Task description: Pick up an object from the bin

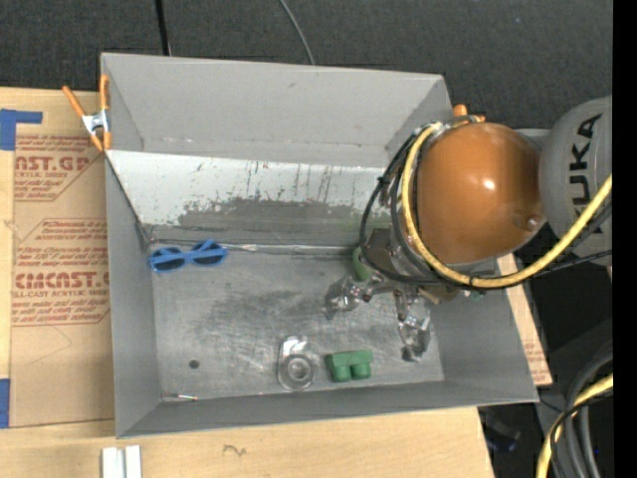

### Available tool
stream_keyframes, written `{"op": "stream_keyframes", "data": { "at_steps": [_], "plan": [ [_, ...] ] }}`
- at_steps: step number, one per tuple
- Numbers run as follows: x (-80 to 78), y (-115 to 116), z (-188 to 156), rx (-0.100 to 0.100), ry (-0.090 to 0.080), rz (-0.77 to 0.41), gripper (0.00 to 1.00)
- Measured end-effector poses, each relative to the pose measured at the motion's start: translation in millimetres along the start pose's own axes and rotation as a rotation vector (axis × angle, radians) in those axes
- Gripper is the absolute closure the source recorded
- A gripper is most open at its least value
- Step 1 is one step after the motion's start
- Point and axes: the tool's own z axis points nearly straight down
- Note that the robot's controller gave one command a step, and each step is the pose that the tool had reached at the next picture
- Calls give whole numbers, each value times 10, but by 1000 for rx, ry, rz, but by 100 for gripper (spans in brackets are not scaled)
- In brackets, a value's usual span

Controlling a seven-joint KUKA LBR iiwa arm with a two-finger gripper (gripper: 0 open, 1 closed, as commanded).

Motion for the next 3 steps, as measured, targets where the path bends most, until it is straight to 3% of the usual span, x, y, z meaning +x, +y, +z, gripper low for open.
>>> {"op": "stream_keyframes", "data": {
  "at_steps": [1, 2, 3],
  "plan": [
    [130, -107, 580, -4, 4, 138, 0],
    [-30, -50, 1410, 9, -9, 56, 0],
    [-26, -38, 1390, 5, -6, 60, 100]
  ]
}}
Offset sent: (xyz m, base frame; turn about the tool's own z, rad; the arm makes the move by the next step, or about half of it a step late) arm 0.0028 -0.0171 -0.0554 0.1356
